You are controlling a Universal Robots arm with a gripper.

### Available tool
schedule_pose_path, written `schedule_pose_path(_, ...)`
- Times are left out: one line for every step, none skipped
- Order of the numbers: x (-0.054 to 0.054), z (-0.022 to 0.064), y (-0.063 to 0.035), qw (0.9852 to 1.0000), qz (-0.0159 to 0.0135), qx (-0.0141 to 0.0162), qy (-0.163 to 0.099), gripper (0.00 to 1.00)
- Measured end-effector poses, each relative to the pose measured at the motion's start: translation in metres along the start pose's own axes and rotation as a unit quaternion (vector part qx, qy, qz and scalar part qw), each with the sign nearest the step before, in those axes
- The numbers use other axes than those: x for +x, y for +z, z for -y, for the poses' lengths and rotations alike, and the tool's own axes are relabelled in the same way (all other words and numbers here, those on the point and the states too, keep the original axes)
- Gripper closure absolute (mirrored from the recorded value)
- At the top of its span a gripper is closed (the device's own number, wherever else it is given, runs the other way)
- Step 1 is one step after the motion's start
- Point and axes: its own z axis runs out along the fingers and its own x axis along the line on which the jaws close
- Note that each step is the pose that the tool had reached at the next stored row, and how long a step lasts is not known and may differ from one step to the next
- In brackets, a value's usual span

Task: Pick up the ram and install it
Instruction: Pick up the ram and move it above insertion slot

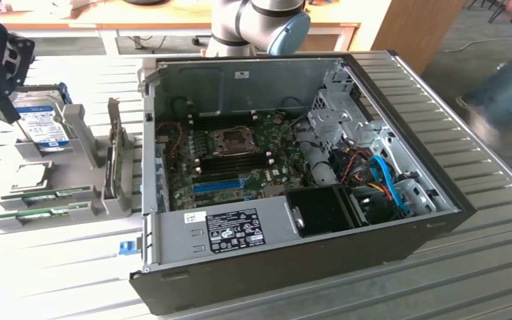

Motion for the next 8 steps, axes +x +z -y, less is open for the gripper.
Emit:
schedule_pose_path(0.0, 0.0, 0.0, 1.0, -0.0003, 0.0004, -0.008, 0.89)
schedule_pose_path(0.0, 0.0, 0.0001, 0.9999, -0.0006, 0.0008, -0.015, 0.89)
schedule_pose_path(0.0, 0.0, 0.0001, 0.9997, -0.0009, 0.0012, -0.023, 0.89)
schedule_pose_path(0.0, 0.0, 0.0002, 0.9995, -0.0012, 0.0016, -0.031, 0.89)
schedule_pose_path(0.0, 0.0, 0.0002, 0.9993, -0.0015, 0.002, -0.038, 0.89)
schedule_pose_path(0.0, 0.0, 0.0003, 0.9989, -0.0018, 0.0024, -0.047, 0.89)
schedule_pose_path(0.0, 0.0, 0.0003, 0.9985, -0.0021, 0.0028, -0.054, 0.89)
schedule_pose_path(0.0, 0.0, 0.0004, 0.9981, -0.0024, 0.0031, -0.062, 0.89)
